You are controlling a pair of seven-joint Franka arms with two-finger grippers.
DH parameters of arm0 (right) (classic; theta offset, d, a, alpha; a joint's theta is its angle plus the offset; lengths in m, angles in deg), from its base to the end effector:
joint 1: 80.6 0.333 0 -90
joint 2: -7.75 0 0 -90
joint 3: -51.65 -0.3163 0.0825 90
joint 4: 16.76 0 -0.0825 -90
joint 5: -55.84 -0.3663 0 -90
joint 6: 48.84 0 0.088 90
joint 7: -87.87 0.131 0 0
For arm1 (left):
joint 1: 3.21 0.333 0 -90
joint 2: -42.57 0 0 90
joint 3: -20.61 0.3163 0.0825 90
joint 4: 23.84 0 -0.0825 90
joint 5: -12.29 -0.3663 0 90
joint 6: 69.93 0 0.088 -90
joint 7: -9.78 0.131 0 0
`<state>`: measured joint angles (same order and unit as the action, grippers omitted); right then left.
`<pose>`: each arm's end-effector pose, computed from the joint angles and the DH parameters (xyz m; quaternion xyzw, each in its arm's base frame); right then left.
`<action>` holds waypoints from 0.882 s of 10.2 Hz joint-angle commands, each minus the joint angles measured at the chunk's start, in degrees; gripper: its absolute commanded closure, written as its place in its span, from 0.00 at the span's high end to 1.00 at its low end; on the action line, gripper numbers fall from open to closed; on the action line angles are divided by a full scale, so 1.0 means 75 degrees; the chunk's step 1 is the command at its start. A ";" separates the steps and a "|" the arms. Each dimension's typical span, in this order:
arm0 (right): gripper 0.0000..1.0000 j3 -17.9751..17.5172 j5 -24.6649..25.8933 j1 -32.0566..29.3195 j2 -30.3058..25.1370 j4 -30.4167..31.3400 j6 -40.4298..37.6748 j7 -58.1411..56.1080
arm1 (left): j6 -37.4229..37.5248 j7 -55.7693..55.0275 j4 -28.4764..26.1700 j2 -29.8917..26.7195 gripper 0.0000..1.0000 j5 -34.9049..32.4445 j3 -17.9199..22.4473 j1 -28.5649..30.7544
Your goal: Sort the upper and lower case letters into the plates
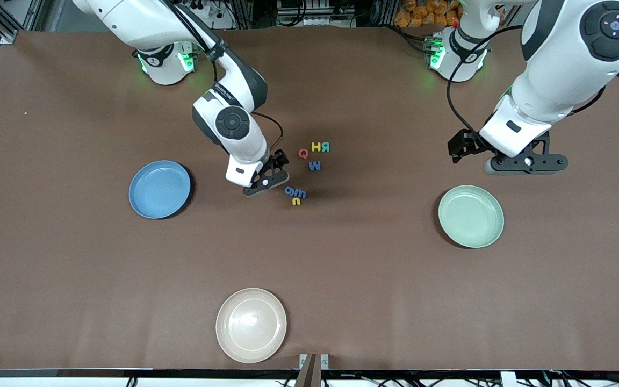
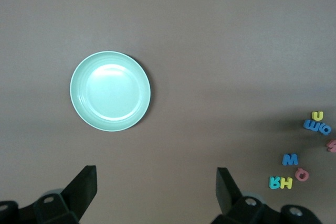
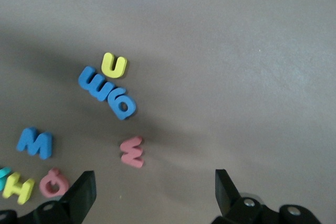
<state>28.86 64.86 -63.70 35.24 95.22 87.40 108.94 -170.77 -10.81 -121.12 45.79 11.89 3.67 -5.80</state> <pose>0.4722 0.3771 0.2356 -0.9793 -0.1989 0.0234 0.0281 0.5326 -0.1844 0.5294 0.9999 0.0089 0.0023 0.0059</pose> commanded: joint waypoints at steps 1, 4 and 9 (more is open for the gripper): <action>1.00 -0.0055 0.0414 0.0114 0.0318 -0.0153 0.0233 0.0378 | -0.0160 -0.0476 -0.0188 -0.0078 1.00 -0.0123 -0.0191 -0.0006; 1.00 -0.0055 0.1161 0.0290 0.0703 -0.0293 0.0268 0.1359 | -0.0582 -0.1085 -0.0539 -0.0102 1.00 -0.0146 -0.0448 -0.0006; 1.00 -0.0113 0.1411 0.0372 0.0951 -0.0388 0.0257 0.1726 | -0.0618 -0.2057 -0.1044 -0.0277 1.00 -0.0146 -0.0788 0.0053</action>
<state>28.43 73.67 -61.19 41.27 93.48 89.52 119.59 -174.28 -23.48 -126.79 45.57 11.89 -1.06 -5.93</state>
